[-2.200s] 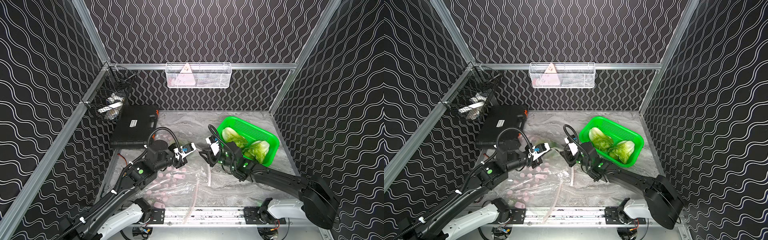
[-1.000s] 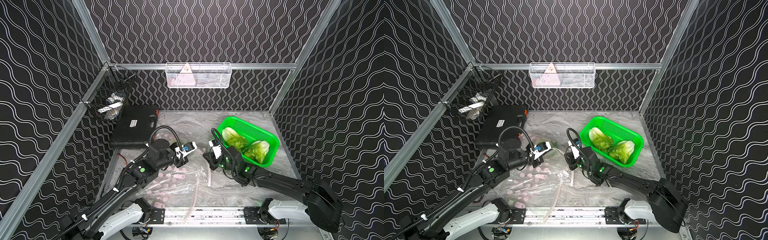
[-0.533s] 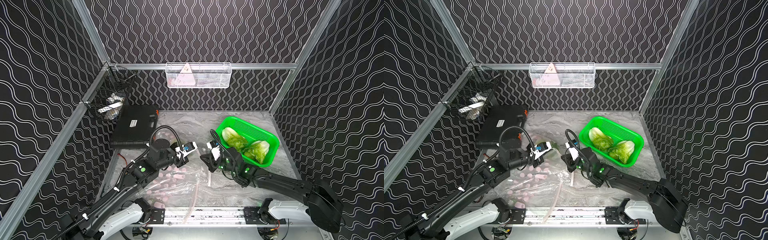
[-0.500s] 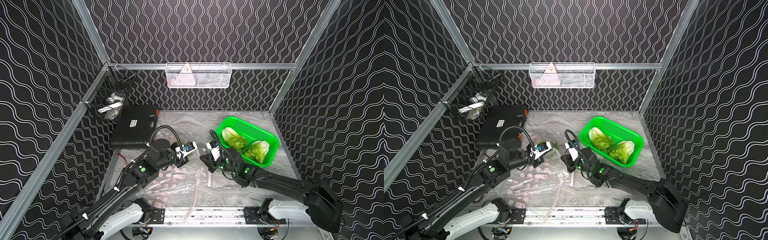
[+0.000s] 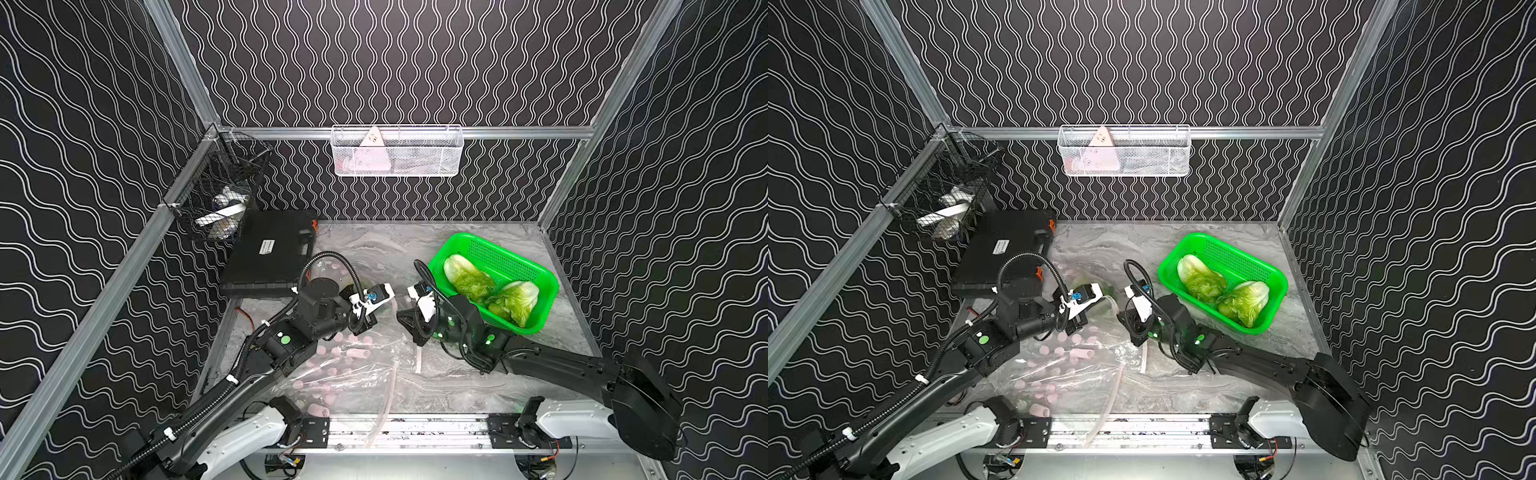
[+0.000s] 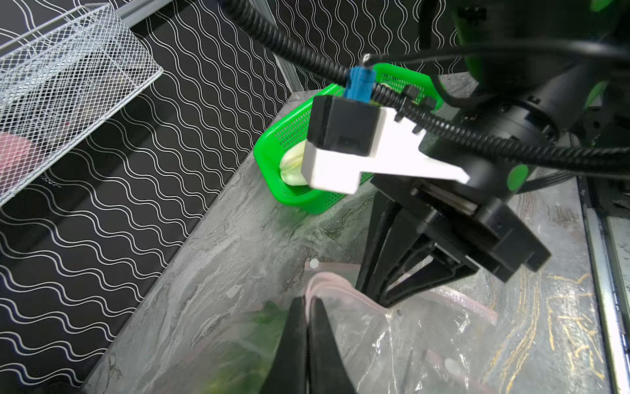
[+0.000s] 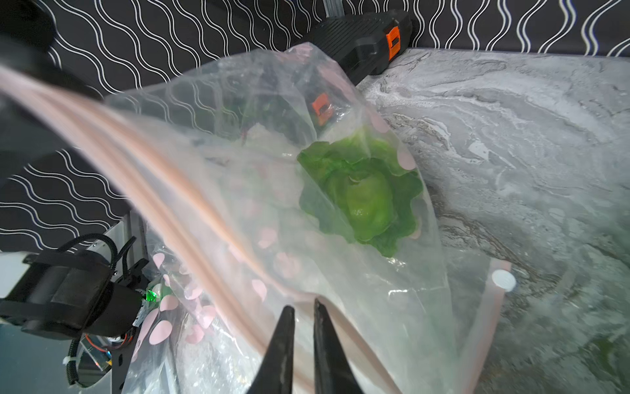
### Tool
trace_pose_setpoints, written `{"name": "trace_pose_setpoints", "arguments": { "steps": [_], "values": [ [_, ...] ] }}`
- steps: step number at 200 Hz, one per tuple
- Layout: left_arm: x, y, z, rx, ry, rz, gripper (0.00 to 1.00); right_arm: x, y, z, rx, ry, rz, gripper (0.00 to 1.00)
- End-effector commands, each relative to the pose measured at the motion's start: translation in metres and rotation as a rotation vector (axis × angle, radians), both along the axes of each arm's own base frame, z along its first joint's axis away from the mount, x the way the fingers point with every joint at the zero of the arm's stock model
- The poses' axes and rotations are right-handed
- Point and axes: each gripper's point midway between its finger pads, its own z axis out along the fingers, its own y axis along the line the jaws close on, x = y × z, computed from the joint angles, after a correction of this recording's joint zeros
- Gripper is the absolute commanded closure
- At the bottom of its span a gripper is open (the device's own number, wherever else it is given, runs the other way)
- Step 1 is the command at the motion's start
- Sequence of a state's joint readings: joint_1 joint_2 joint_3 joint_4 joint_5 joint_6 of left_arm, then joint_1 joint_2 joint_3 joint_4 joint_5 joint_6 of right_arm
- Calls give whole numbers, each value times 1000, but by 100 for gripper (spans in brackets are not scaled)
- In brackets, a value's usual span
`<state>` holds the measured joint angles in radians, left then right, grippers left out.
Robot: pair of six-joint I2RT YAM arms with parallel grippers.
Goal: Open the zip-top bag and take out the chinese cabbages
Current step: Pick up the Chinese cabbage from the zipper food storage bag.
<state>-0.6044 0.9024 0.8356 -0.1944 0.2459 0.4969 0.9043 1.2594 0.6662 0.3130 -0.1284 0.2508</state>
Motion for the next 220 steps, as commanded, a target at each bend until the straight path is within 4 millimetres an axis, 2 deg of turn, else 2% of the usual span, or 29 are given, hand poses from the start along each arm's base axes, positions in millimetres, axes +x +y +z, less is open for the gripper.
{"name": "trace_pose_setpoints", "arguments": {
  "steps": [1, 52, 86, 103, 131, 158, 178, 186, 191, 220],
  "values": [
    [2, -2, 10, -30, -34, -2, 100, -1, -1, 7, 11, 6, -10, 85],
    [3, -3, 9, -37, -29, -4, 100, 2, 0, -23, -58, 78, -33, 85],
    [2, -4, 11, -41, -30, -12, 100, 11, 4, -24, -62, 80, -64, 85],
    [0, -5, 10, -43, -27, -22, 100, 22, 1, -19, -36, 24, -117, 72],
    [-5, -11, 9, -50, -17, -65, 100, 33, 10, -6, -13, -65, -111, 65],
    [-8, -17, 12, -69, -15, -101, 100, 47, 27, -7, 1, -73, -73, 48],
    [-7, -21, 14, -81, -13, -115, 100, 57, 33, -10, 81, -63, -75, 43],
    [-6, -22, 15, -80, -14, -120, 100, 61, 33, -11, 124, -58, -74, 37],
    [-6, -22, 15, -77, -14, -121, 100, 63, 32, -11, 152, -53, -74, 29],
    [-6, -23, 16, -79, -16, -130, 100, 74, 28, -19, 142, -30, -109, 28]
  ]
}}
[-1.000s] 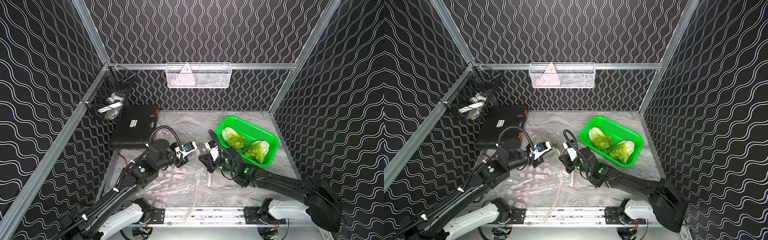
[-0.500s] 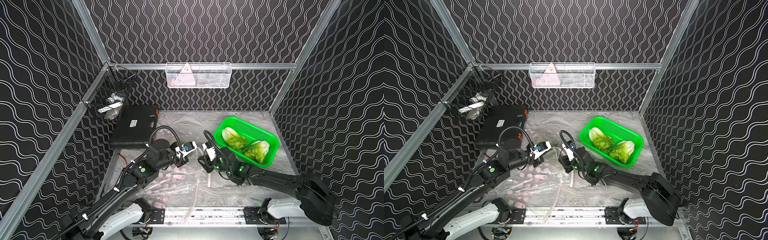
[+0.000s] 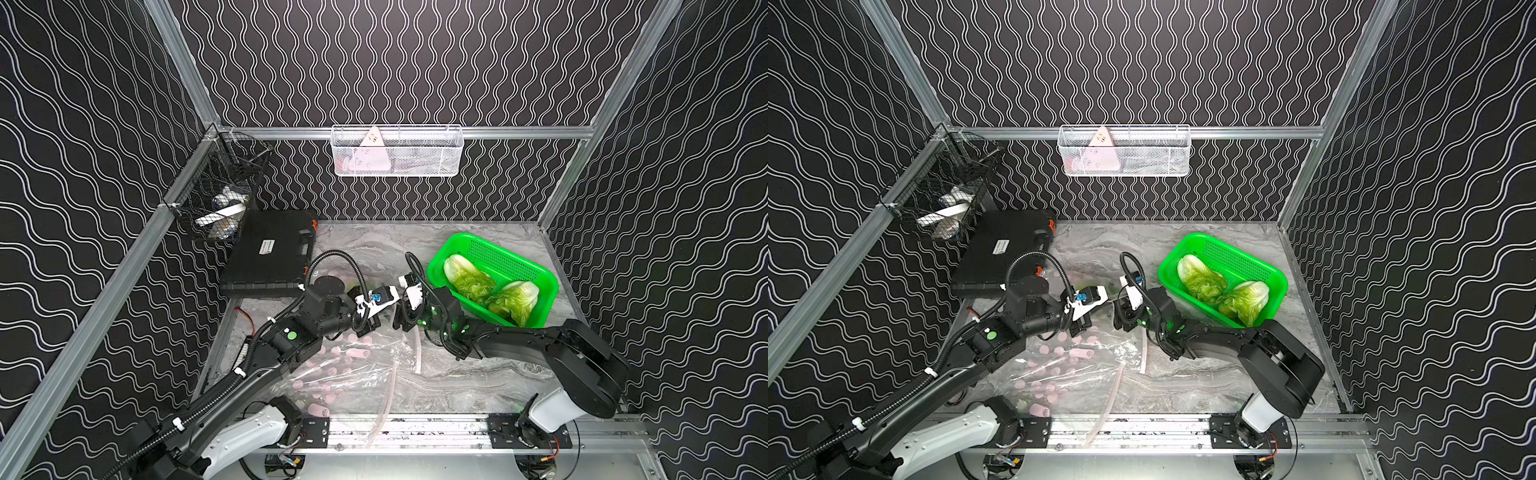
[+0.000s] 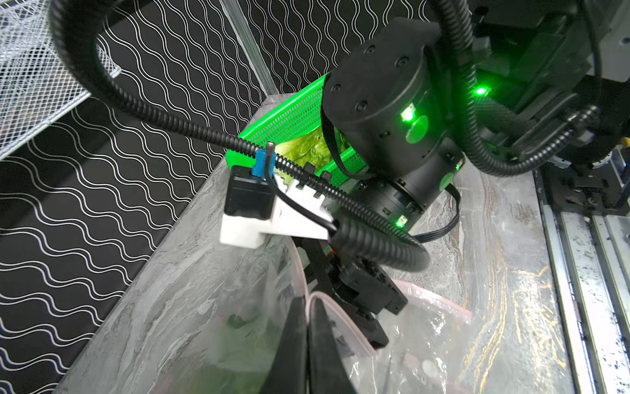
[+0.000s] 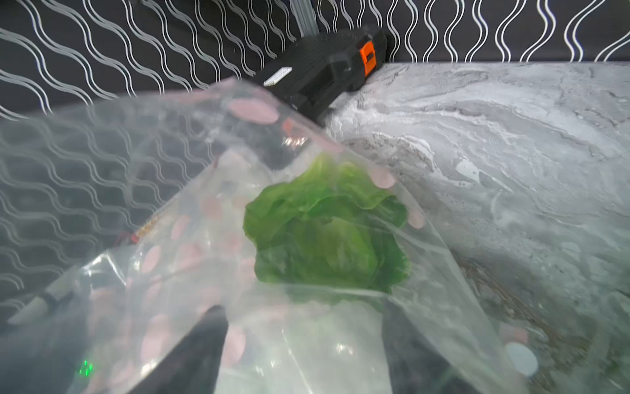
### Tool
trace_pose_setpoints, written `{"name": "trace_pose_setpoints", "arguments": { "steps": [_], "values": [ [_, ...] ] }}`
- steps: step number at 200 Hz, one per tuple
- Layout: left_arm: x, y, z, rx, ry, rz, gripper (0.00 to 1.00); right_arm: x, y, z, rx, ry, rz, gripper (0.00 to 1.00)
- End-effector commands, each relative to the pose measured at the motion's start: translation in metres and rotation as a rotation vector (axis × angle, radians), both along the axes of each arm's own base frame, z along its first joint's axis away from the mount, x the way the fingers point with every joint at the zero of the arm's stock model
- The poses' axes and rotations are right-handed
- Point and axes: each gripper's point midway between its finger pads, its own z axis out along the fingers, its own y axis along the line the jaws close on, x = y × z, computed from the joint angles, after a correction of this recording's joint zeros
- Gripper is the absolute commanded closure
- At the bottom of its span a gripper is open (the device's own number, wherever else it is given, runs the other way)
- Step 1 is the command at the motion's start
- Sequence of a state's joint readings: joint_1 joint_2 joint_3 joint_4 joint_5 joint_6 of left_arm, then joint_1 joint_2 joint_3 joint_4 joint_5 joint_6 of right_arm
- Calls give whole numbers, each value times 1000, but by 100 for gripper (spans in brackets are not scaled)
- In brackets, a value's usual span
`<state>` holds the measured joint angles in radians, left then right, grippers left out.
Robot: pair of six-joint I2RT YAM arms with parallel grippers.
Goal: Open the zip-top bag and take out the chinese cabbages
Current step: Pick up the Chinese cabbage from the zipper food storage bag.
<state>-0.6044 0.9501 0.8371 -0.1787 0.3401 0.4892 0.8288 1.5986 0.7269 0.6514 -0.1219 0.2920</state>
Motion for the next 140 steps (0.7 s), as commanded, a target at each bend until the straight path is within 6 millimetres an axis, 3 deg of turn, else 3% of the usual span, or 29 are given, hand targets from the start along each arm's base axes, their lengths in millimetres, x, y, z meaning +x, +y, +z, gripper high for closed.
{"name": "trace_pose_setpoints", "arguments": {
  "steps": [1, 29, 32, 37, 39, 43, 45, 48, 66, 96, 116, 140],
  "values": [
    [-1, -8, 25, -68, -62, -41, 100, 8, 3, 17, 77, -26, -14, 28],
    [2, -6, 23, -87, -53, -11, 100, 19, -12, 18, 143, -55, -60, 27],
    [4, -5, 23, -100, -44, 8, 88, 20, -12, 19, 149, -52, -49, 27],
    [12, -1, 28, -139, -33, 69, 56, 21, -12, 17, 151, -40, -36, 27],
    [16, 1, 29, -152, -32, 95, 49, 22, -12, 16, 150, -34, -30, 27],
    [22, 5, 32, -183, -18, 142, 17, 22, -11, 14, 147, -21, -20, 27],
    [24, 6, 33, -193, -15, 162, 7, 23, -11, 13, 144, -16, -14, 27],
    [27, 8, 35, -208, -11, 185, 1, 23, -10, 12, 142, -9, -3, 27],
    [52, 30, 43, -292, 19, 395, 1, 23, -3, 3, 124, 26, 51, 28],
    [87, 72, 46, -254, 113, 744, 1, 30, -3, -16, 123, 88, 66, 29],
    [109, 103, 28, -83, 226, 950, 1, 28, -2, -26, 124, 109, 82, 31],
    [132, 133, 0, -62, 384, 1105, 5, 27, -2, -34, 114, 122, 89, 32]
  ]
}}
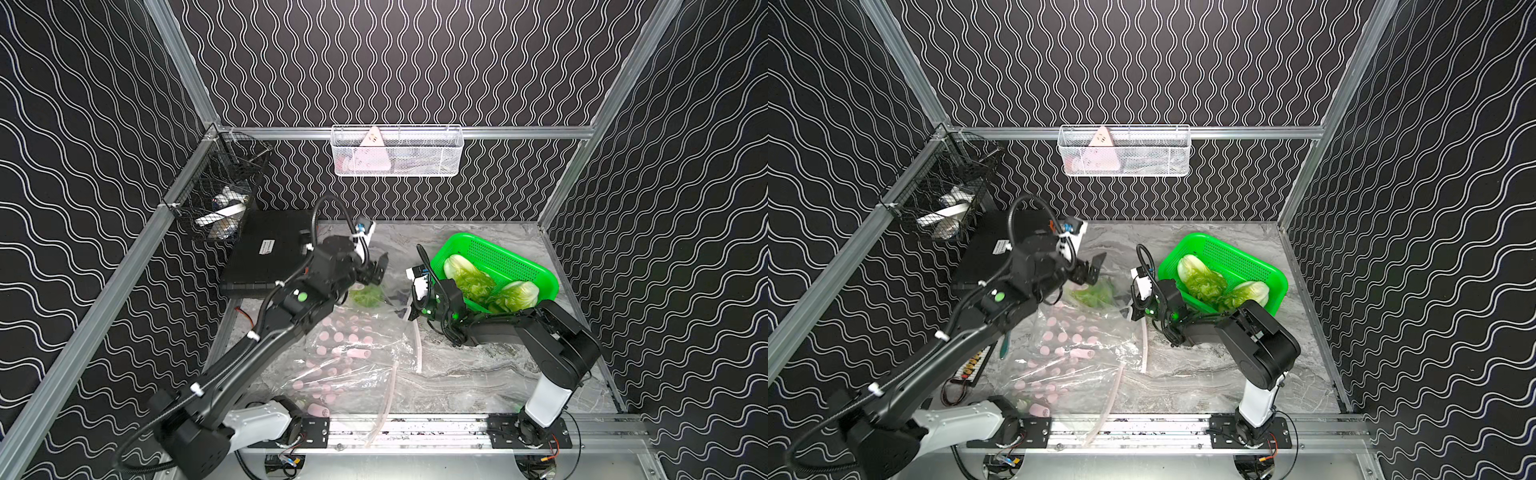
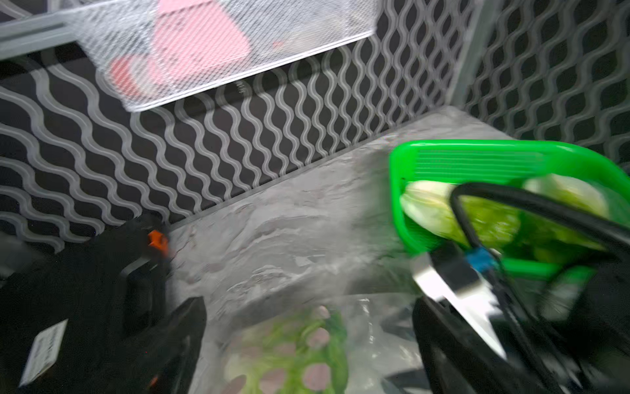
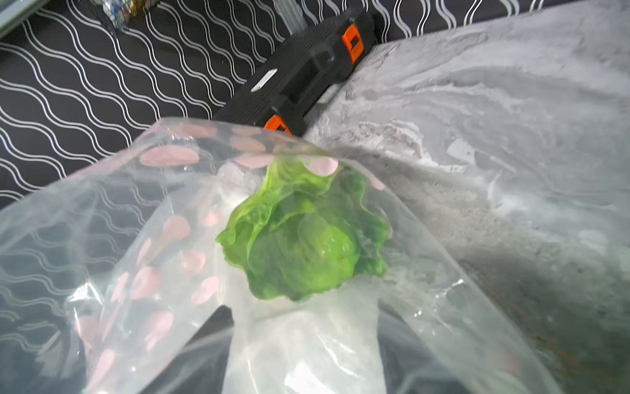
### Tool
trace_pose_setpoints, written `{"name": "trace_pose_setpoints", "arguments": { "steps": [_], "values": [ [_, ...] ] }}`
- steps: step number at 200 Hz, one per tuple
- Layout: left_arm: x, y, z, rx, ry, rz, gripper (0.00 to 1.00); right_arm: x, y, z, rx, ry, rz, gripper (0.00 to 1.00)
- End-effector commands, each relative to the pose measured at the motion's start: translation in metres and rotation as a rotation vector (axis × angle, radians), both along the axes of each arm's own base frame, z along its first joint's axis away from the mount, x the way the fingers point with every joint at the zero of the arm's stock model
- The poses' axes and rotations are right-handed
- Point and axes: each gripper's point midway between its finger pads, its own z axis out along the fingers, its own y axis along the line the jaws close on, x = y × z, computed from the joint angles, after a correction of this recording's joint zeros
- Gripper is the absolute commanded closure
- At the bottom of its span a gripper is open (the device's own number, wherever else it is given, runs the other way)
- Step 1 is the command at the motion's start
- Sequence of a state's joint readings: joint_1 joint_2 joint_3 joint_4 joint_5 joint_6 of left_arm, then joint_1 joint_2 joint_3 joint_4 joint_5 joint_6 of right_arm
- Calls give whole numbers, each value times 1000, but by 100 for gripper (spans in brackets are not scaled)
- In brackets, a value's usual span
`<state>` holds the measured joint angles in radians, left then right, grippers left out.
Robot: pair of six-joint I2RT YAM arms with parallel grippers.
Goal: Open the zip-top bag and take out the chinese cabbages
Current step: Pick up the Chinese cabbage from the zipper food storage bag.
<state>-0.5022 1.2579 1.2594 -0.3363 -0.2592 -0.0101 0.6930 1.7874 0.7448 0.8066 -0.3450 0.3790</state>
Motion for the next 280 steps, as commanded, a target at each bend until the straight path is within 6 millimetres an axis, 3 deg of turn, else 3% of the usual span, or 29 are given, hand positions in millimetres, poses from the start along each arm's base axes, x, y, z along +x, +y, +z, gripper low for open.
{"name": "trace_pose_setpoints", "arguments": {
  "steps": [1, 9, 25, 41, 76, 98, 119, 153, 227, 243, 248, 280],
  "values": [
    [3, 52, -55, 26, 253, 249, 5, -3, 6, 6, 35, -6, 36, 32],
    [10, 65, -67, -31, 300, 299, 12, -4, 7, 6, 36, -6, 41, 33],
    [19, 85, -93, -149, 391, 364, 36, -5, 10, 8, 41, 8, 51, 33],
    [24, 97, -118, -190, 481, 413, 48, -7, 14, 6, 51, 42, 74, 33],
    [36, 101, -164, -189, 597, 473, 54, -13, 20, -2, 92, 104, 88, 36],
    [44, 103, -179, -238, 608, 493, 58, -17, 26, -3, 98, 117, 117, 36],
    [45, 105, -194, -270, 636, 512, 62, -23, 33, -1, 82, 93, 154, 29],
    [41, 99, -220, -345, 698, 488, 64, -24, 47, -12, 41, 124, 198, 32],
    [45, 90, -237, -437, 749, 459, 70, 6, 64, -23, 19, 124, 144, 28],
    [43, 88, -240, -444, 761, 452, 72, 12, 69, -14, 33, 111, 141, 28],
    [43, 88, -240, -447, 763, 451, 72, 13, 70, -27, 22, 130, 137, 28],
    [42, 86, -240, -453, 774, 440, 73, 19, 80, -31, 18, 139, 145, 31]
  ]
}}
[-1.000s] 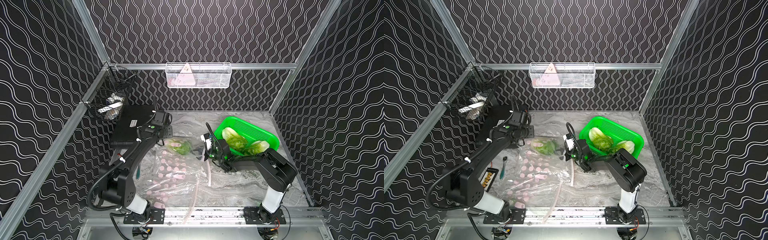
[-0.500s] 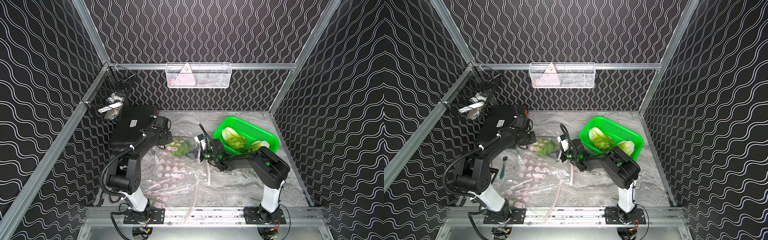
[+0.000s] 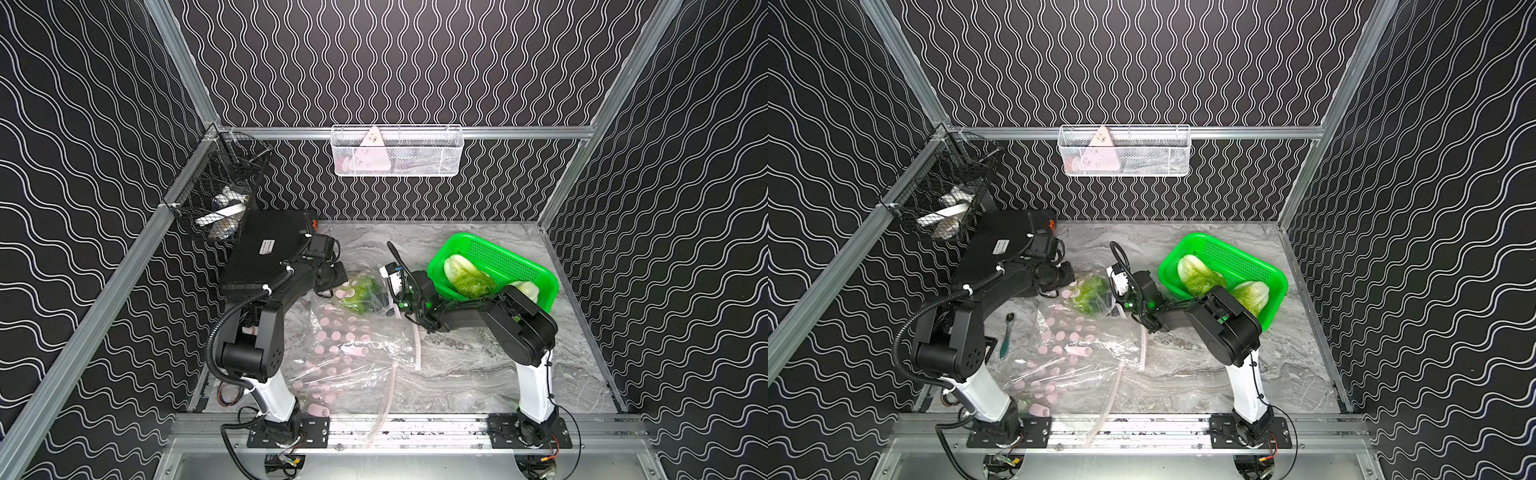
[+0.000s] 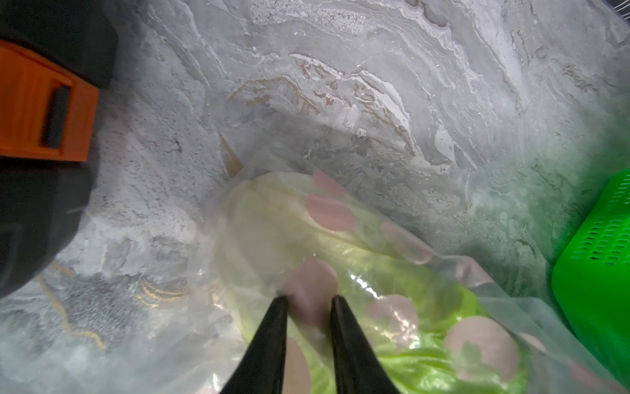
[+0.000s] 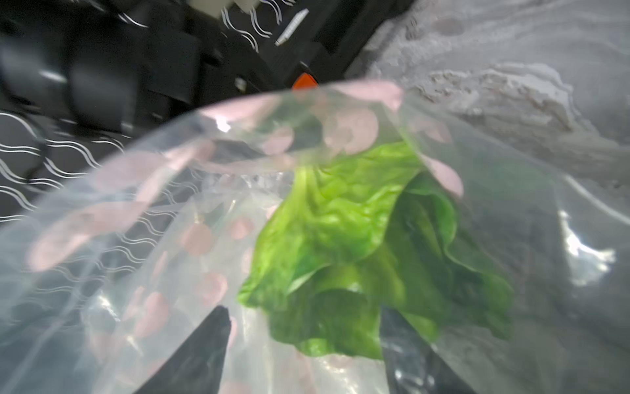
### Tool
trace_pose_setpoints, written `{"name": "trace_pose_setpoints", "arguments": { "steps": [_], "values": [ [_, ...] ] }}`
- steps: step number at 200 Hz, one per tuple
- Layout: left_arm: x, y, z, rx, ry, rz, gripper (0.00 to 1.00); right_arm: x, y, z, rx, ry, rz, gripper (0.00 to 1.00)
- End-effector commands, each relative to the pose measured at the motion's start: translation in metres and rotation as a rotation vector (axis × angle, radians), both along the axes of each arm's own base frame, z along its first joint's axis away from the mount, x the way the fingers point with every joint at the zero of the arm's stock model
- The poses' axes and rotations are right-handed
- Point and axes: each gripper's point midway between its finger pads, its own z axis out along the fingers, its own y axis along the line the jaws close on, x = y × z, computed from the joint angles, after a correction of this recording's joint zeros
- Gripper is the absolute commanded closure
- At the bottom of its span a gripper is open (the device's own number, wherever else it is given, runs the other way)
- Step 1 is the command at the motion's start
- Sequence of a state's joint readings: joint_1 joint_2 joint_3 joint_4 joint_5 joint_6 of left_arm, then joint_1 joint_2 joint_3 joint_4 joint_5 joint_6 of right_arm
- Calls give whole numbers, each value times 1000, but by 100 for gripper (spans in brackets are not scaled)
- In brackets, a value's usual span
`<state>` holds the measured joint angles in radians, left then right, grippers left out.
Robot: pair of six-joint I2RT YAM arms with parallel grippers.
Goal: Open the zip-top bag and take out the chinese cabbages
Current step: Pick up the Chinese cabbage from the zipper food storage bag.
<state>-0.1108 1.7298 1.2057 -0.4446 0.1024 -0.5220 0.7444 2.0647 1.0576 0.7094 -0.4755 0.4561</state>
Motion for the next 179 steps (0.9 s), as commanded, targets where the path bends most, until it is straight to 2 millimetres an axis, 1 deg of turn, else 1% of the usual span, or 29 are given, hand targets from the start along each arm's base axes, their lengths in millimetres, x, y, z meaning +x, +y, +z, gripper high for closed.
{"name": "trace_pose_setpoints", "arguments": {
  "steps": [1, 19, 32, 58, 60, 63, 82, 103, 119, 150, 179],
  "values": [
    [-4, -5, -3, -33, 23, -6, 73, 6, 7, -2, -6, -3, -6, 31],
    [-5, -6, -4, -39, 28, -8, 74, 9, 10, -9, -24, 6, -11, 34],
    [-6, -7, -6, -45, 33, -10, 75, 10, 9, -17, -37, 22, -22, 36],
    [-8, -9, -9, -57, 37, -8, 76, 11, 11, -16, -14, 32, -28, 38],
    [-8, -9, -9, -59, 37, -7, 76, 15, 16, -7, 4, 18, -25, 38],
    [-8, -9, -9, -59, 39, -7, 77, 16, 18, -4, 12, 16, -24, 39],
    [-7, -9, -8, -60, 30, -2, 77, 19, 26, -2, 43, 42, -14, 40],
    [-8, -8, -7, -68, 14, 14, 78, 27, 36, 3, 83, 58, -12, 43],
    [-9, -8, -8, -66, 18, 14, 78, 32, 42, 1, 89, 69, -12, 44],
    [-10, -8, -8, -69, 15, 25, 80, 38, 48, -15, 81, 90, -17, 46],
    [-13, -6, -9, -68, 4, 38, 81, 41, 57, -18, 110, 116, 1, 47]
  ]
}}
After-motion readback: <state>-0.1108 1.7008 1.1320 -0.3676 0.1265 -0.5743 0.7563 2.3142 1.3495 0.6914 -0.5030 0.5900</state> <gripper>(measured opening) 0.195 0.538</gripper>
